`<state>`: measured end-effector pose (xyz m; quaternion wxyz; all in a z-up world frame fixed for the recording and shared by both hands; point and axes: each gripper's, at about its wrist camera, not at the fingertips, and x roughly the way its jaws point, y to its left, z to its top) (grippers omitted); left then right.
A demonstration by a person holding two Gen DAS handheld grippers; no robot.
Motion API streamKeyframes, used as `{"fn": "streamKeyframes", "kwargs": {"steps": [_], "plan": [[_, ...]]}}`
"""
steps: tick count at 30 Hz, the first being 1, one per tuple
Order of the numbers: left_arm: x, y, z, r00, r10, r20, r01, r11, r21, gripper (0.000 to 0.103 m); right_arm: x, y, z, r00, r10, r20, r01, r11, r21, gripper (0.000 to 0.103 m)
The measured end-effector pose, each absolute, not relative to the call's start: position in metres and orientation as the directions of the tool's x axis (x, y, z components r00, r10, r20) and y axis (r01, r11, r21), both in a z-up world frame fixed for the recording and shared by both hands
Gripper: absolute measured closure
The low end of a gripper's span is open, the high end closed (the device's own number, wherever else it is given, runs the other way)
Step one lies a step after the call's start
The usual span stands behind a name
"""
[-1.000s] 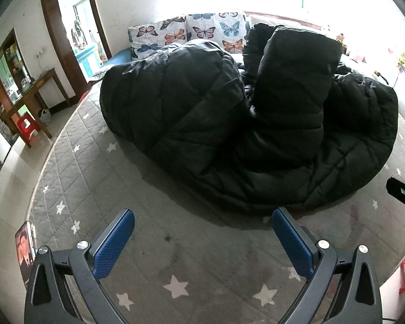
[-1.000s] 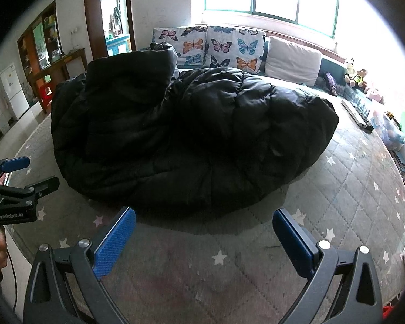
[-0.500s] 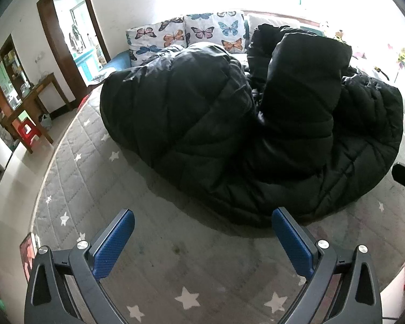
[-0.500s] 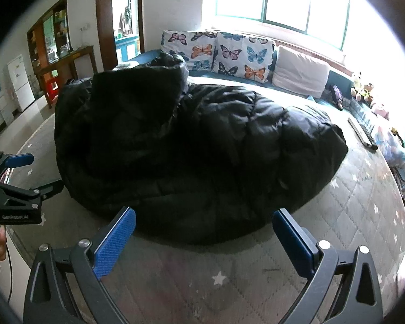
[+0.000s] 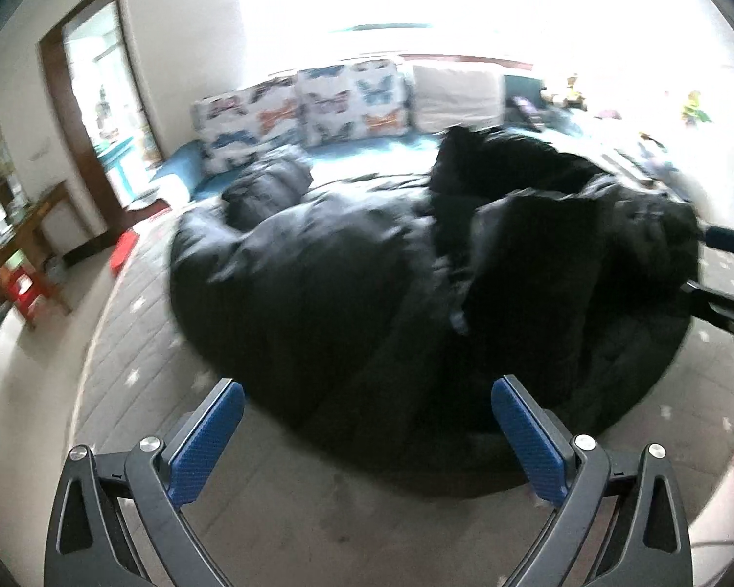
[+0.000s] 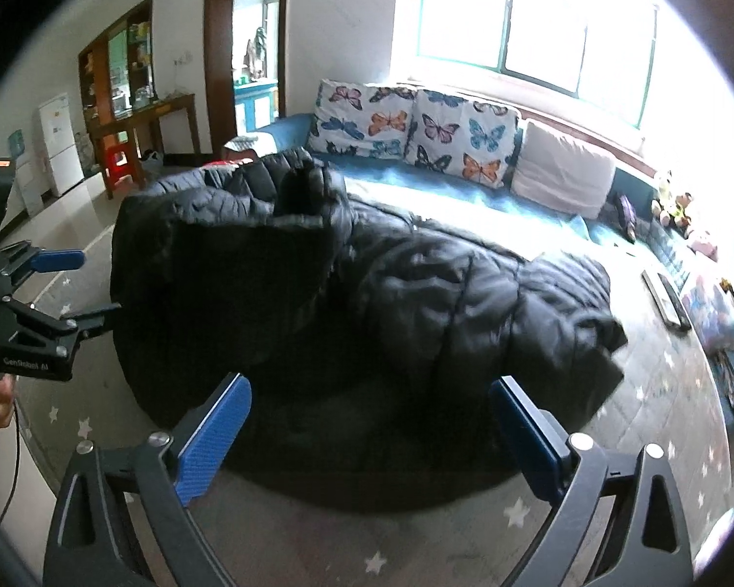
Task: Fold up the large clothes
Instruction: 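Grasp the black jacket with the left gripper while the right gripper grasps it too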
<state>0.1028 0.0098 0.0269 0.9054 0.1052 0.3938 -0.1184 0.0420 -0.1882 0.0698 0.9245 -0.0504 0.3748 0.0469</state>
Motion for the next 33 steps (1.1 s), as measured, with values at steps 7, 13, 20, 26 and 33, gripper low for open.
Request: {"fn": "streamKeyframes", "kwargs": {"steps": [7,13,20,26,33], "plan": [[0.114,-0.027,0.037,0.649,-0.280,-0.708,0.467,0.881,0.079,0.000,0.070,-0.196,0.069,0.712,0.018,-0.702,-0.133,0.985,-0.110,0.007],[0.142,-0.058,0.040,0.601,-0.372,-0.707,0.546,0.838,0.024,0.031,0.097,-0.211,0.059,0.681,-0.013,-0.732,-0.119,0.985,-0.127,0.014],[0.147,-0.055,0.044,0.537,-0.485,-0.690,0.597,0.797,-0.095,0.078,0.099,-0.211,0.039,0.648,-0.028,-0.761,-0.129,0.981,-0.146,0.058],[0.098,-0.041,0.062,0.538,-0.530,-0.656,0.637,0.765,-0.095,0.085,0.072,-0.202,0.057,0.664,-0.006,-0.747,-0.158,0.976,-0.148,0.092],[0.023,-0.019,0.079,0.540,-0.560,-0.628,0.675,0.734,-0.074,0.085,0.025,-0.192,0.073,0.686,-0.006,-0.727,-0.197,0.961,-0.194,0.093]]}}
